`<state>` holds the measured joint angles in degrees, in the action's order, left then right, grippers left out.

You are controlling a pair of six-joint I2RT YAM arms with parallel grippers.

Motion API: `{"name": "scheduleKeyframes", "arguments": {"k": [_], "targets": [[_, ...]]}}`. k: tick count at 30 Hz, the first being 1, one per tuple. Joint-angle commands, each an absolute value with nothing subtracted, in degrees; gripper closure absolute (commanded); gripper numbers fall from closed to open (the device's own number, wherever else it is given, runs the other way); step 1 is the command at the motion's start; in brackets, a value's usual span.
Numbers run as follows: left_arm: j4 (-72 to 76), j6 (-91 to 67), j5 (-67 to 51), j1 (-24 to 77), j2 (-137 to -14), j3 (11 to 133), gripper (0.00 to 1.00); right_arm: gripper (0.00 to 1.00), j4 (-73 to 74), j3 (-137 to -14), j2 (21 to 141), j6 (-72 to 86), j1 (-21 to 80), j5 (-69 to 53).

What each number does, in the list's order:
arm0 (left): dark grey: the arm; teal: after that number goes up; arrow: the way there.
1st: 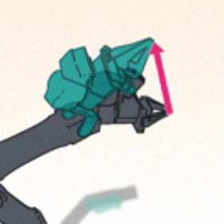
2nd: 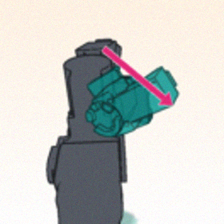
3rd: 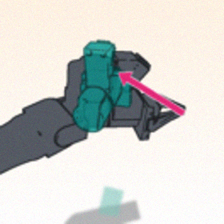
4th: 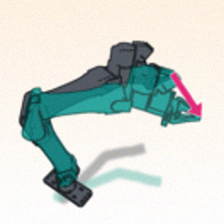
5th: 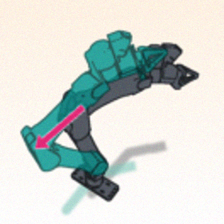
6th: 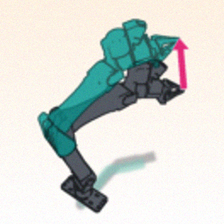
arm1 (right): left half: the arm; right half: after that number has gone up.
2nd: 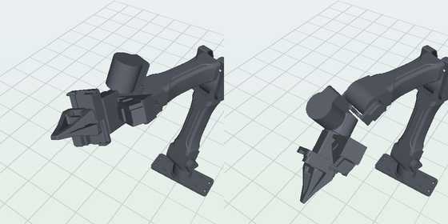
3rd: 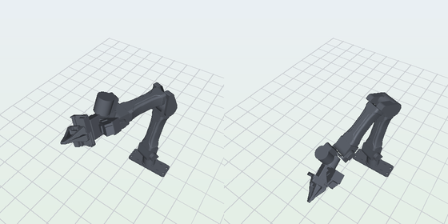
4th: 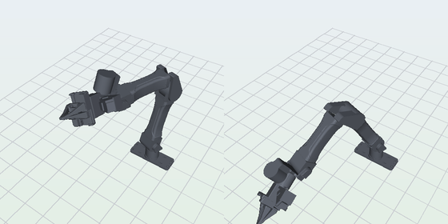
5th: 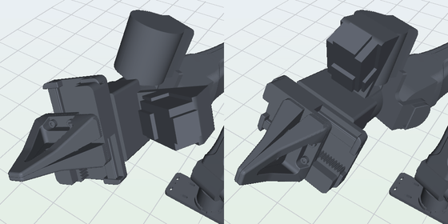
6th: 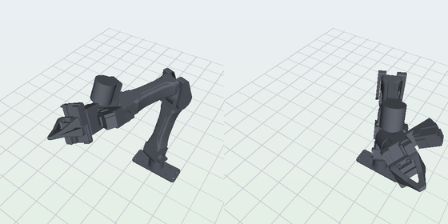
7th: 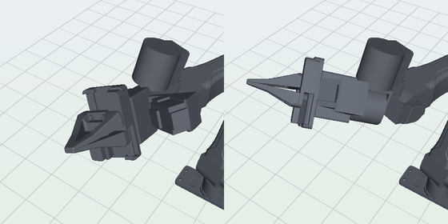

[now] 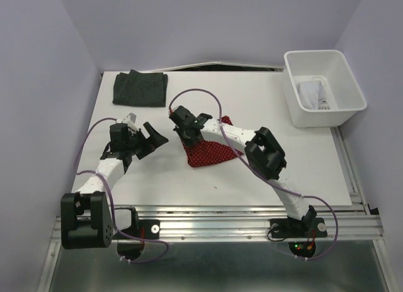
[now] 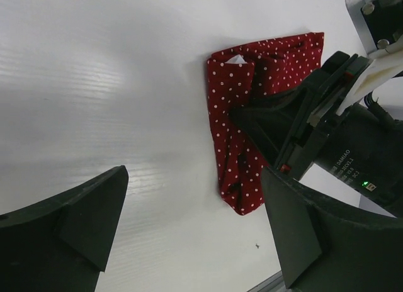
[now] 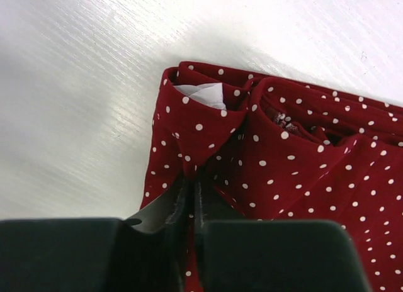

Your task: Fold and stack the skirts

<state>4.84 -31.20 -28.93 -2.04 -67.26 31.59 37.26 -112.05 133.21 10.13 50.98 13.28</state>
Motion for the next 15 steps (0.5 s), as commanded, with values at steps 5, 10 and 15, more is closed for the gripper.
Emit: {"name": "scheduleKeyframes", "arguments": {"k": [5,10,15], "targets": [[15.27,-36.29,-28.83,7.01,-68.2,27.51,0.04,0.99,34.98,-116.98,132.02,12.38,49.05,11.87],[19.16,-39.73,-28.39,10.19,-71.98,27.59,0.07,0.99,34.63,-118.21,130.08,15.11,47.81,9.41],[23.81,-41.74,-24.98,14.32,-75.49,28.65,0.04,0.99,34.72,-119.79,129.64,18.19,47.29,6.77]]}}
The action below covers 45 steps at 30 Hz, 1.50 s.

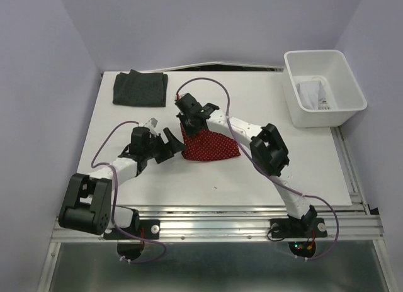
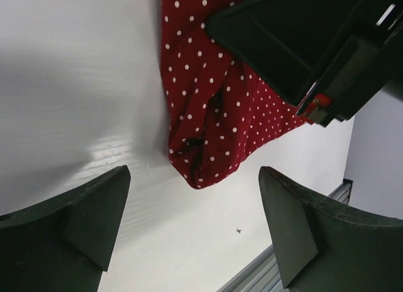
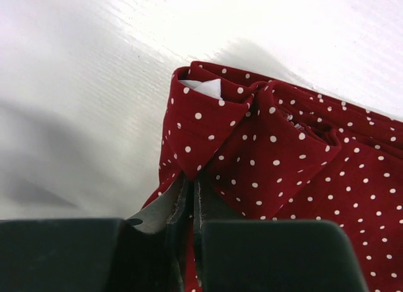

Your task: Fold and stack the skirts

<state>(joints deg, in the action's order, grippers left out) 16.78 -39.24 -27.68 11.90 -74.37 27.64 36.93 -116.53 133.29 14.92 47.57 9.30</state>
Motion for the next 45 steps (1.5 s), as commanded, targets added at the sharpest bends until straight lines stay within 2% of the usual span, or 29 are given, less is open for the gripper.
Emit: {"name": "scheduleKeyframes", "arguments": {"k": [1,4,12,26,32,34,35,38,40,41,42,43,44,45], "targets": [[24.25,-41.75,-23.74,14.76,-75.85,28.91,0.03,0.99,34.72,-119.97,129.81,18.19,46.76,6.51],[26.89,-41.23,-19.87,15.55,-77.34,29.44,0.01,0.99,34.72,-119.62,129.38,18.9,46.15,5.02],[33.3,-37.44,-19.43,17.31,-86.83,33.83,0.01,0.99,34.8,-118.74,127.36,21.53,44.91,0.62],[43.06,-42.89,-18.99,21.0,-94.13,37.18,0.02,0.99,34.89,-121.81,127.79,24.25,41.4,-1.05],[44.65,-42.89,-18.45,21.09,-96.41,38.32,0.13,0.99,34.89,-121.73,127.79,24.52,40.87,-1.76],[45.79,-42.8,-19.42,21.01,-97.12,38.58,0.21,0.99,34.8,-121.47,127.79,24.52,40.87,-1.85],[46.31,-42.72,-19.51,21.09,-97.55,38.76,0.31,0.99,34.8,-121.2,127.88,24.26,40.87,-2.02],[46.23,-41.31,-18.9,20.92,-98.69,40.6,0.47,0.99,34.8,-121.12,128.32,24.17,40.87,-2.55],[45.27,-39.21,-17.84,20.74,-99.4,42.71,0.52,0.99,34.8,-121.2,128.58,23.91,40.87,-2.46],[44.65,-38.24,-17.75,20.66,-100.54,43.67,0.57,0.89,34.72,-121.64,128.67,23.3,40.87,-2.37],[41.52,-35.36,-16.27,20.65,-100.98,46.38,0.69,0.67,34.8,-121.81,128.76,22.59,40.87,-1.42],[40.18,-34.03,-15.22,20.57,-101.25,47.45,0.73,0.67,34.8,-122.25,128.67,21.98,40.35,-0.88],[38.34,-32.19,-14.51,20.39,-101.86,48.33,0.81,0.36,34.8,-123.47,128.58,20.23,40.34,-0.44],[36.93,-30.25,-13.11,20.22,-102.13,49.73,0.86,0.27,34.8,-124.36,128.41,19.26,39.38,-0.27]]}}
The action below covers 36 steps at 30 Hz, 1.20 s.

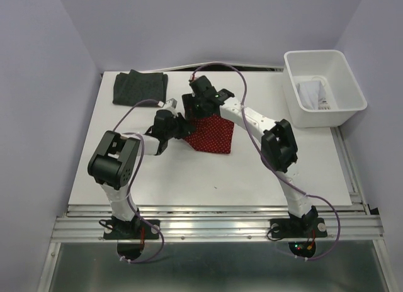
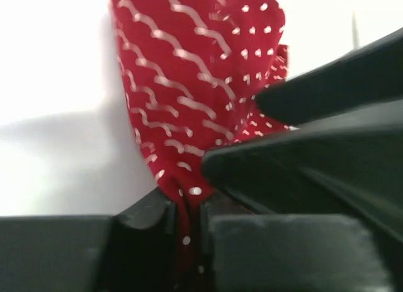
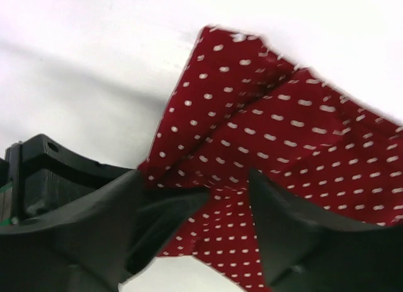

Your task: Fold and stack the skirts

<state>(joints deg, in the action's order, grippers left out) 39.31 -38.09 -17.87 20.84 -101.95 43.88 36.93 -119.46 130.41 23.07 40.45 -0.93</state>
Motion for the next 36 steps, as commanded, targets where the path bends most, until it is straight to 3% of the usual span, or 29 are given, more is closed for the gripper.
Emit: {"name": "scheduleKeyframes", "arguments": {"k": [1,2,4,12,18,36], "targets": [[35.96,-26.84,-12.92,20.04,-102.48,52.18,0.9,0.2,34.8,-125.15,128.15,18.38,37.81,1.82],[35.51,-24.98,-12.92,19.43,-103.0,53.42,0.94,0.1,34.72,-125.85,127.88,17.67,36.84,2.98],[32.27,-21.46,-10.99,19.25,-103.71,57.99,1.0,0.0,34.54,-127.26,127.18,15.65,34.55,3.69],[24.27,-10.72,-11.08,13.11,-111.78,78.27,1.0,0.0,33.84,-123.41,120.43,13.62,21.46,2.29],[20.13,-8.54,-11.69,8.79,-116.72,89.37,1.0,0.0,30.24,-113.3,115.67,13.18,20.83,1.06],[11.43,5.54,-23.9,4.22,-119.09,107.31,1.0,0.0,30.41,-112.76,116.19,13.71,20.83,-1.5]]}}
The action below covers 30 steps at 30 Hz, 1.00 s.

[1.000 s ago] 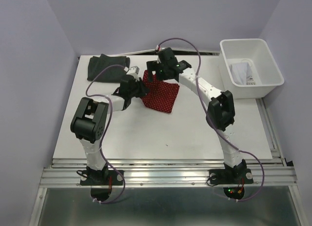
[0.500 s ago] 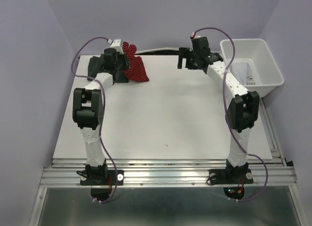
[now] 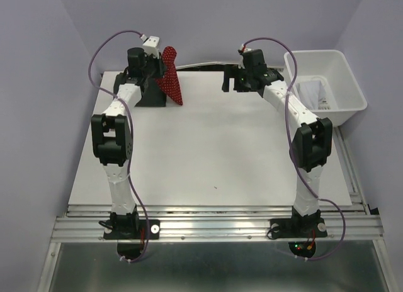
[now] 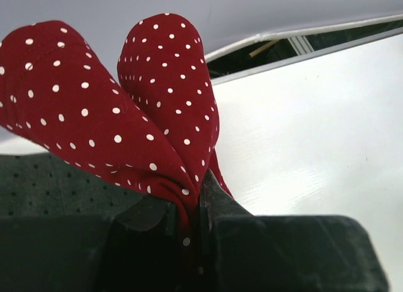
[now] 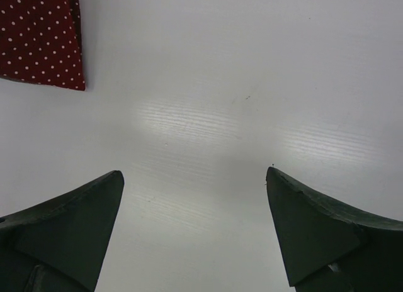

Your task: Fold and stack the skirts

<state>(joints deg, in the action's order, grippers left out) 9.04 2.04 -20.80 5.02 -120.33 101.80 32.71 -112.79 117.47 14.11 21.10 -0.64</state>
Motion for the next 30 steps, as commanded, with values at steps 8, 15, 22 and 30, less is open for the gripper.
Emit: {"name": "scheduleKeyframes", "arguments": {"k": [8,15,22,30], "targets": [[10.9,4.04,-25.49,0.97,-119.8,109.87,1.0,0.0,30.41,-112.76,116.19,13.71,20.83,-1.85],[13.45,6.23,-27.33,-3.33,-119.52,104.06,1.0,0.0,30.5,-111.88,116.28,13.62,20.83,-2.46],[12.56,1.07,-29.35,-10.18,-125.42,104.78,1.0,0.0,30.5,-111.89,116.02,13.01,20.83,-1.76],[10.12,-2.81,-30.17,-13.27,-130.94,106.43,0.87,0.0,30.76,-111.97,116.89,13.27,20.83,-2.64]]}}
